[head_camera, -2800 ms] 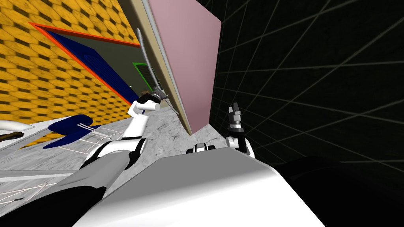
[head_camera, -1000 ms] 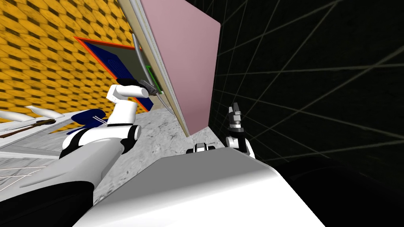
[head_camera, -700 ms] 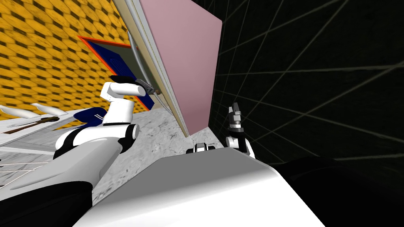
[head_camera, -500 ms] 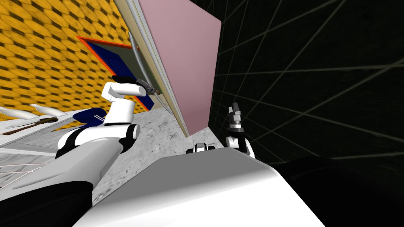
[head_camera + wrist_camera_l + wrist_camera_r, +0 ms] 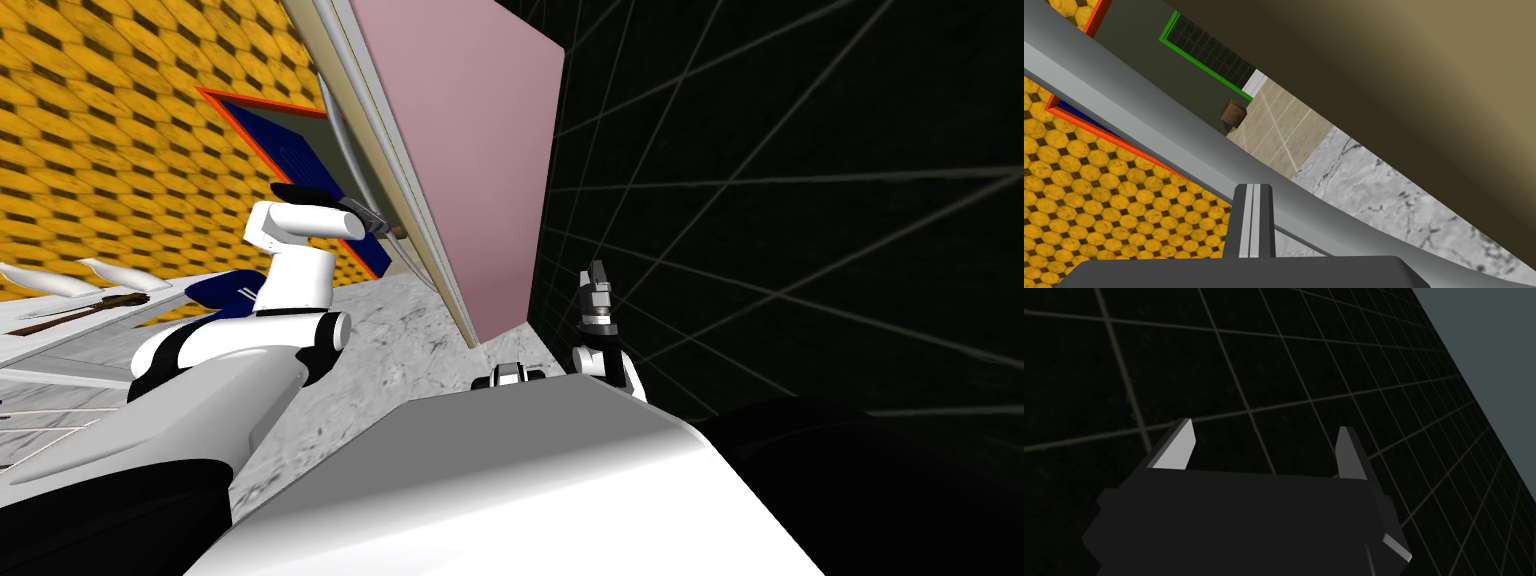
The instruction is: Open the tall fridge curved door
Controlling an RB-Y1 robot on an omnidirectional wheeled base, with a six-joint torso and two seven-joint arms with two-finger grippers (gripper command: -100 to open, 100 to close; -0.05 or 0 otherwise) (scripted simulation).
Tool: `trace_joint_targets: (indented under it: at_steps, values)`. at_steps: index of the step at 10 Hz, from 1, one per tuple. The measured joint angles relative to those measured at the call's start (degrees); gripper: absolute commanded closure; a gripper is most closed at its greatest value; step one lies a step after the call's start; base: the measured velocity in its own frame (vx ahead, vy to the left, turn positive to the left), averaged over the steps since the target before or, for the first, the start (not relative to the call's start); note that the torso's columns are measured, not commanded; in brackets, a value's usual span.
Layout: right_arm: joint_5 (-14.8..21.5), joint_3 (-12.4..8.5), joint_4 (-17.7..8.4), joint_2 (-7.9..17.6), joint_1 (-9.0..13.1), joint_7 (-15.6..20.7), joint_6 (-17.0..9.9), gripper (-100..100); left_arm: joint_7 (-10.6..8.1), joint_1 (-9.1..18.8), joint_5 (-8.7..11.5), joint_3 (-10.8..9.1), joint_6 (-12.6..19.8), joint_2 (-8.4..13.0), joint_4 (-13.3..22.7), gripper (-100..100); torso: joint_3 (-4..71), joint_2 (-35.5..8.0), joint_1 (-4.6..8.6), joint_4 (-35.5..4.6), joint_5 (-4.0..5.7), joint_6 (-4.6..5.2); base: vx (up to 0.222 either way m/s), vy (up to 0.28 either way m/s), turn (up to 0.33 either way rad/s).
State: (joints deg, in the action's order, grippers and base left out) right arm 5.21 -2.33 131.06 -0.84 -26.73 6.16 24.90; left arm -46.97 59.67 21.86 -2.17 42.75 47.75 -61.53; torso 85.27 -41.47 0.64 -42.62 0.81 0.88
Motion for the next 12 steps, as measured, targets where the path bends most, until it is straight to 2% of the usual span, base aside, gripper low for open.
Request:
trace_joint_targets:
  at_steps: [2, 5, 6, 9, 12]
  values:
    - [0.0, 0.0, 0.0, 0.0, 0.0, 0.0, 0.0, 0, 0.47, 0.3, 0.3, 0.12, -0.7, 0.0, 1.1, -100, 0.0, 0.0, -0.14, 0.0, -0.03, 0.02, -0.003, -0.016, -0.001]
    - [0.0, 0.0, 0.0, 0.0, 0.0, 0.0, 0.0, 0, -0.35, 2.0, -0.4, 0.06, 0.7, 0.4, 2.2, -100, 0.0, 0.0, -0.02, 0.0, -0.01, 0.03, 0.025, -0.041, 0.034]
    - [0.0, 0.0, 0.0, 0.0, 0.0, 0.0, 0.0, 0, -0.58, 3.3, -0.6, 0.13, 1.4, 0.7, 3.0, -100, 0.0, 0.0, 0.03, 0.0, -0.01, -0.09, 0.029, -0.081, 0.037]
    - [0.0, 0.0, 0.0, 0.0, 0.0, 0.0, 0.0, 0, -0.52, 6.1, 0.2, -0.39, 3.3, 3.0, 5.2, -100, -0.3, -0.4, -0.29, 0.1, -0.31, -0.37, 0.036, -0.092, 0.047]
    - [0.0, 0.0, 0.0, 0.0, 0.0, 0.0, 0.0, 0, -1.15, 6.4, 0.2, -0.85, 5.0, 4.2, 5.4, -100, -0.5, -0.6, -0.46, 0.2, -0.47, -0.54, 0.032, -0.022, 0.03]
